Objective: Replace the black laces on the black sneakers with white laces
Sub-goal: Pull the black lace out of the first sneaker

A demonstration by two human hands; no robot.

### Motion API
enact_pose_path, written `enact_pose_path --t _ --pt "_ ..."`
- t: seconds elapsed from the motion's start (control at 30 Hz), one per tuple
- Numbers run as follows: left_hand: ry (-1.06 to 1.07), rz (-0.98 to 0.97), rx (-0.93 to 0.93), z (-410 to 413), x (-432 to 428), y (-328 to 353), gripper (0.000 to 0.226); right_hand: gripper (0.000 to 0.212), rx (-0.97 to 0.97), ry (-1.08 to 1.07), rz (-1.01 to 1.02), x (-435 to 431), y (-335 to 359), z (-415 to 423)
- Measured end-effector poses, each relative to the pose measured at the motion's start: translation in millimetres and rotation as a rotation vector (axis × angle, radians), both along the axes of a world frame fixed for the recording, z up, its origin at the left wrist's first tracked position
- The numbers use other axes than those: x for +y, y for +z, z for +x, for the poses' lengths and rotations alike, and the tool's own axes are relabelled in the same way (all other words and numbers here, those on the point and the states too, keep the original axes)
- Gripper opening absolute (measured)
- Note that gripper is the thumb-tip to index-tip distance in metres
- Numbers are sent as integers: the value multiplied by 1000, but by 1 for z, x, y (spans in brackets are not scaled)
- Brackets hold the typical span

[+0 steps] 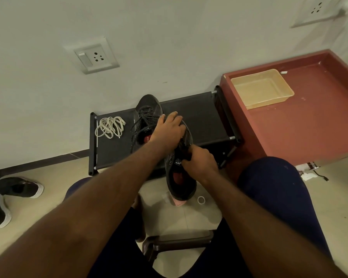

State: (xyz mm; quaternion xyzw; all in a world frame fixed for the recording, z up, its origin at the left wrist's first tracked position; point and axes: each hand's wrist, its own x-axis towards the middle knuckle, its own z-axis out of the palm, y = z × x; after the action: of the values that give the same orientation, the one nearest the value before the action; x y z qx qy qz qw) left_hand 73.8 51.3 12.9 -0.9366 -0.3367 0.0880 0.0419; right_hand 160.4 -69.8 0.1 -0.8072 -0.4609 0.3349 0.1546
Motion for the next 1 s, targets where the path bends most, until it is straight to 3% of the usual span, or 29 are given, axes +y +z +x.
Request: enact_pose_path --t 0.1,0.13,0.3,0.4,0.5,0.67,0.77,0.87,1.0 --pt "355 -6 -406 -6 5 5 25 21 -9 -5 -1 1 -1 1" --pt "405 12 -458 -9 8 6 25 20 -12 -2 -5 0 -1 1" --pt "26 -92 -116 -11 2 10 52 23 -5 -2 -11 0 -2 -2" --pt "-57 -107 7 -5 -7 1 47 18 -8 -2 -3 1 -1 -2" --pt "-56 -70 55 -4 -8 -4 33 15 -13 -2 -1 -1 -1 -3" --pt "-20 -6 26 -6 -6 -1 35 19 15 -5 -15 -2 1 -1" --pt "41 -72 3 -10 2 6 37 23 29 -8 -19 -2 1 -1" --pt "-24 -150 109 -11 3 6 41 25 38 -22 -15 -3 2 -1" --pt "-26 -155 148 -8 -1 2 40 57 101 -82 16 -2 3 1"
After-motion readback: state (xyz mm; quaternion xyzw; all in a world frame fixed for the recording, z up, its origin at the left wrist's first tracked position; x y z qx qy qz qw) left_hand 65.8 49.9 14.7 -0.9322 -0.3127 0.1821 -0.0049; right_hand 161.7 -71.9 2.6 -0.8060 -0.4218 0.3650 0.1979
